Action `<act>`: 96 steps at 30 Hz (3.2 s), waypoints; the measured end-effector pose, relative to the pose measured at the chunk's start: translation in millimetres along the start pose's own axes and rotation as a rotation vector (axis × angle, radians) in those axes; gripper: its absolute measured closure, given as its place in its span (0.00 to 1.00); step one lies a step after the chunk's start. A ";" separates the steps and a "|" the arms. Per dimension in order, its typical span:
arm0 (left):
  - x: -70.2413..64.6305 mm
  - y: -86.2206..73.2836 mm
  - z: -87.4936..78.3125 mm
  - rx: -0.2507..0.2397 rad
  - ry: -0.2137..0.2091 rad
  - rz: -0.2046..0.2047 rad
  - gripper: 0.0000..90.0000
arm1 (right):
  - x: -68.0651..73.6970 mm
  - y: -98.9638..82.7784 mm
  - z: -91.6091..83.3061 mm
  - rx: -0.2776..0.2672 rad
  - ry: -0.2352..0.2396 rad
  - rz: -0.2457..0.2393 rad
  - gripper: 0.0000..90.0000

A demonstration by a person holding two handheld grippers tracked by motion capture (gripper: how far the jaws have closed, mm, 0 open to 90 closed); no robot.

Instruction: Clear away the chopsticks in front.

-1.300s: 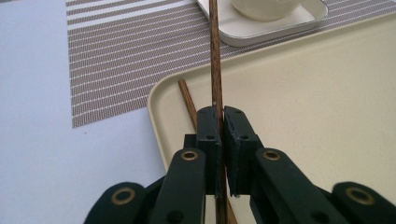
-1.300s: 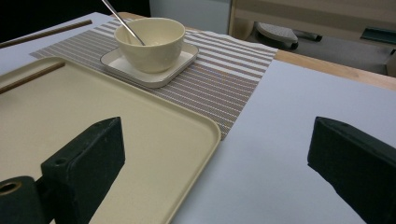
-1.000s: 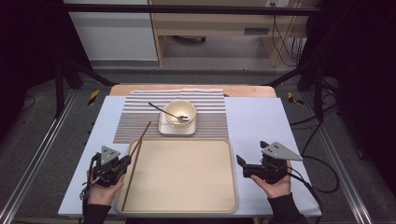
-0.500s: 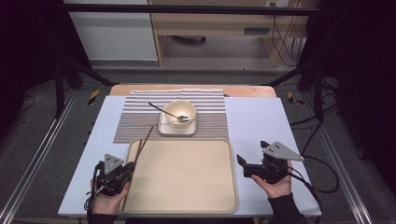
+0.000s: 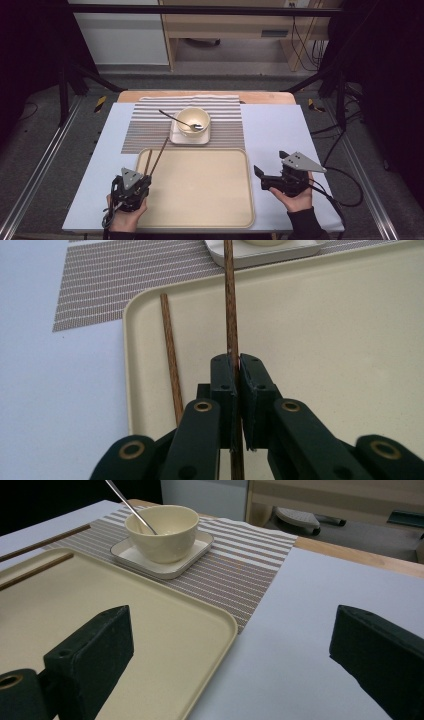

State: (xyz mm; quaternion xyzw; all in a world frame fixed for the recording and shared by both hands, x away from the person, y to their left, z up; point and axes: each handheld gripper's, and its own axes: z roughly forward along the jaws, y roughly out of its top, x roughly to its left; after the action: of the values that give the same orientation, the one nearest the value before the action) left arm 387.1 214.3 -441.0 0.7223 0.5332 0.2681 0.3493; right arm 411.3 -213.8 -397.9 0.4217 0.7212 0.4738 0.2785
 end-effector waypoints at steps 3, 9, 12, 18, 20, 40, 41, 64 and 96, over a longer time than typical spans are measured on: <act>-0.5 -5.4 1.4 -0.003 -0.001 -0.020 0.94 | 0.0 0.0 0.1 -0.001 0.001 0.000 0.05; -1.5 -18.3 7.7 0.019 -0.008 -0.042 0.94 | 0.7 -0.4 0.7 0.003 0.000 0.002 0.05; -0.7 -25.0 8.9 0.031 -0.001 -0.046 0.94 | 0.7 -0.7 1.8 0.005 -0.001 -0.003 0.05; 1.4 -32.5 11.0 0.050 -0.001 -0.053 0.94 | 1.2 -1.1 2.1 0.009 -0.001 -0.003 0.05; 0.8 -34.1 11.3 0.058 -0.001 -0.052 0.94 | 1.1 -1.1 2.1 0.009 -0.001 -0.003 0.05; -1.6 -28.4 15.7 0.085 -0.001 0.000 0.89 | 1.7 -1.4 2.7 0.011 0.000 -0.002 0.05; -1.0 -25.3 15.0 0.077 -0.004 0.002 0.88 | 1.7 -1.3 2.7 0.010 0.001 -0.002 0.05; 22.9 14.8 37.1 0.066 -0.266 0.173 0.99 | 1.3 -1.8 4.0 0.018 -0.002 -0.003 0.05; 34.8 11.2 62.4 0.130 -0.213 0.210 1.00 | 4.7 -5.6 11.2 0.045 0.006 -0.020 0.05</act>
State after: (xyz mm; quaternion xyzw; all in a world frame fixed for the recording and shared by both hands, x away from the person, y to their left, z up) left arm 451.1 231.9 -469.7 0.8194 0.4310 0.1900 0.3267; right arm 416.0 -205.8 -407.4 0.4192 0.7368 0.4559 0.2713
